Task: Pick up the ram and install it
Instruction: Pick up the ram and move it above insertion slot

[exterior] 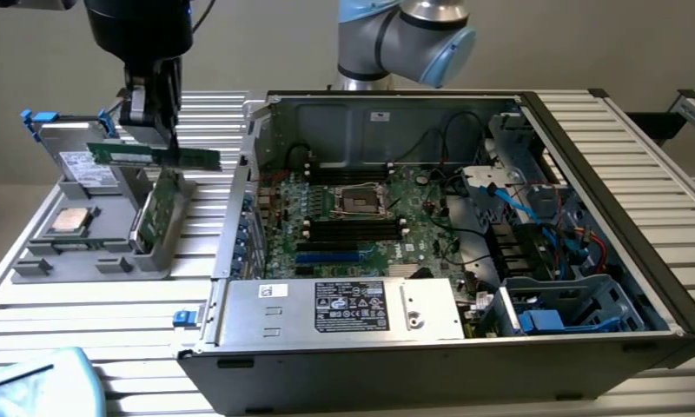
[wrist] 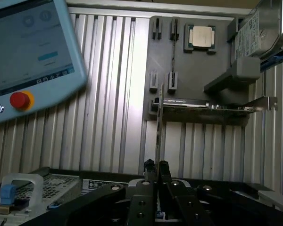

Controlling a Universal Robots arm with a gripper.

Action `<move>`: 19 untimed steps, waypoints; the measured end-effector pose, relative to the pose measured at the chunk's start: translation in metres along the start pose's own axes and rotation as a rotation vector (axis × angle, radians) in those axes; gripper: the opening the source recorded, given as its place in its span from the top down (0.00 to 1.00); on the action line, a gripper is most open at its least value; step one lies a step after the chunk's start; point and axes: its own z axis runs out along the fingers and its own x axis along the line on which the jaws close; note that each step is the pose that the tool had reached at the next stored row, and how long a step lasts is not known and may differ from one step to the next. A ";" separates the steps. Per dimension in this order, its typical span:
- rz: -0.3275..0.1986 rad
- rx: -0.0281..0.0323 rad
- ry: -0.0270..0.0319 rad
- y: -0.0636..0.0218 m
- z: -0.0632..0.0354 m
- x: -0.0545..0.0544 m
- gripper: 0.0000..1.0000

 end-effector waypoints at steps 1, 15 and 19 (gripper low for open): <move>0.000 0.0001 -0.0009 -0.0042 -0.0015 0.000 0.86; 0.000 0.0632 -0.0041 -0.0451 -0.0118 0.003 0.86; -0.001 0.0718 -0.0114 -0.0607 -0.0143 0.004 0.86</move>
